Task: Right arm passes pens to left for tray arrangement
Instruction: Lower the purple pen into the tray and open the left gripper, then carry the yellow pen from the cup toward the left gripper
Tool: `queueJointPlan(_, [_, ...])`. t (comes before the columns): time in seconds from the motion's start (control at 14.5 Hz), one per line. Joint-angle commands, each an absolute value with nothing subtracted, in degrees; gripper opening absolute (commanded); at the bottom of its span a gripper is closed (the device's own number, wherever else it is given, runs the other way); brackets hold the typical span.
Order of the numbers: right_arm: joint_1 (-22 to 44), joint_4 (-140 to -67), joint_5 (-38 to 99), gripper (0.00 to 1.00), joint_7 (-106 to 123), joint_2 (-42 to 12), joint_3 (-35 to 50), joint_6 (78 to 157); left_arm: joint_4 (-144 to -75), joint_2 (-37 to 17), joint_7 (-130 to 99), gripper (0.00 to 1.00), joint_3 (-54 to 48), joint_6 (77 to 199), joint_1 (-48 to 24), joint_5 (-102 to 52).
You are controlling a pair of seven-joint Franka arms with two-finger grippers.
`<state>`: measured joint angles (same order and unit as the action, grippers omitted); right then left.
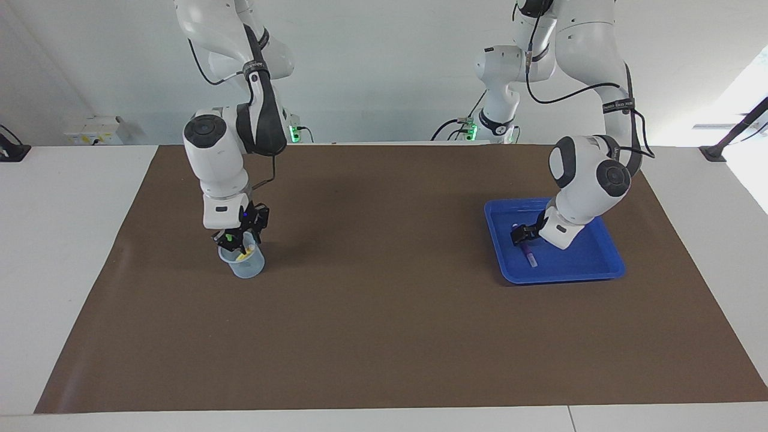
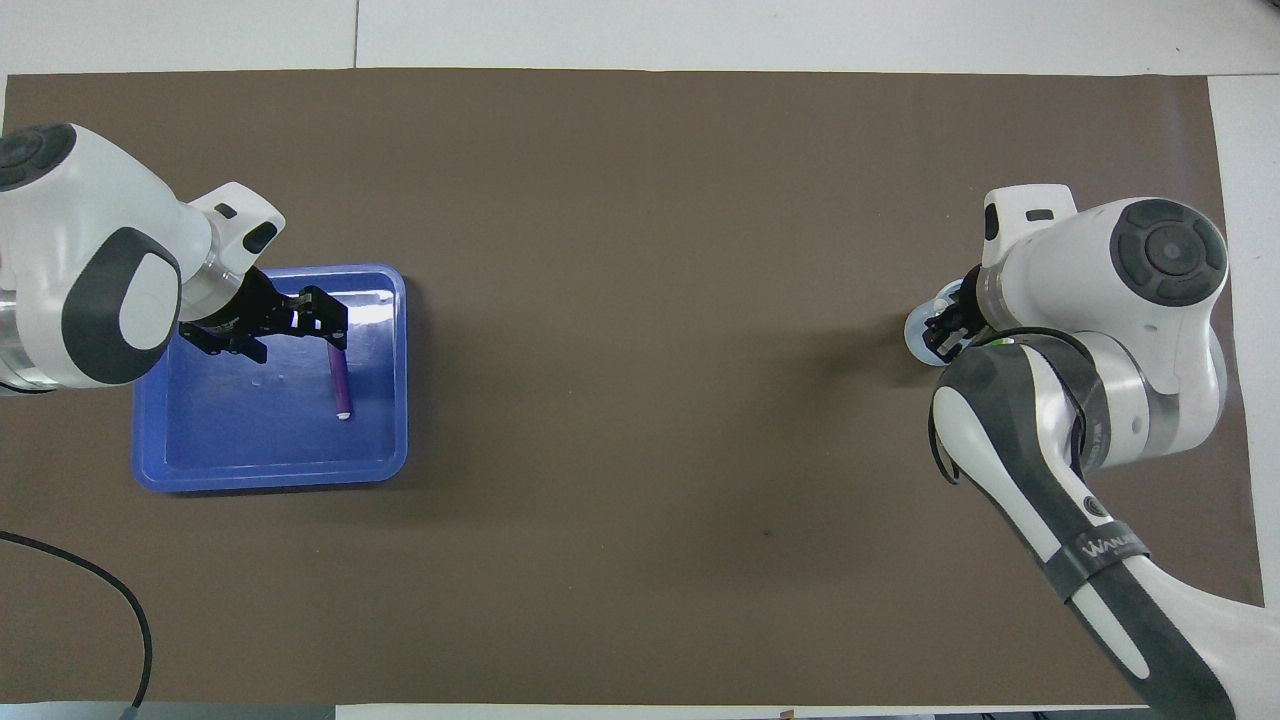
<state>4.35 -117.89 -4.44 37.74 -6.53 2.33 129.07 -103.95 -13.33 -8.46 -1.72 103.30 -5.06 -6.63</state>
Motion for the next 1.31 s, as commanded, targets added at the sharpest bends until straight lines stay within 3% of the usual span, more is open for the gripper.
queueJointPlan(0.0, [4.22,-119.71,-3.60,0.36,37.79,-5.10,2.55,130.61,-99.33,-12.57,-12.11,1.00,-1.85,97.40,-5.01,-8.43])
queueJointPlan(0.9, [4.40,-117.51,-3.52,0.36,35.59,-6.94,2.72,129.02,-98.61,-4.49,-34.96,1.00,-2.20,95.01,-5.63,-20.38])
queueJointPlan(1.04, [4.48,-117.51,-3.52,0.26,35.42,-6.94,2.72,129.02,-98.79,-4.13,-36.38,1.00,-2.20,95.36,-5.71,-20.83])
queueJointPlan(1.18, [4.48,-117.51,-3.52,0.25,35.51,-6.94,2.72,129.11,-98.79,-4.13,-36.30,1.00,-2.20,95.54,-5.80,-20.83])
queueJointPlan(1.25, [4.22,-117.51,-3.52,0.18,35.68,-6.94,2.72,129.02,-98.79,-4.04,-36.21,1.00,-2.11,95.80,-5.80,-20.74])
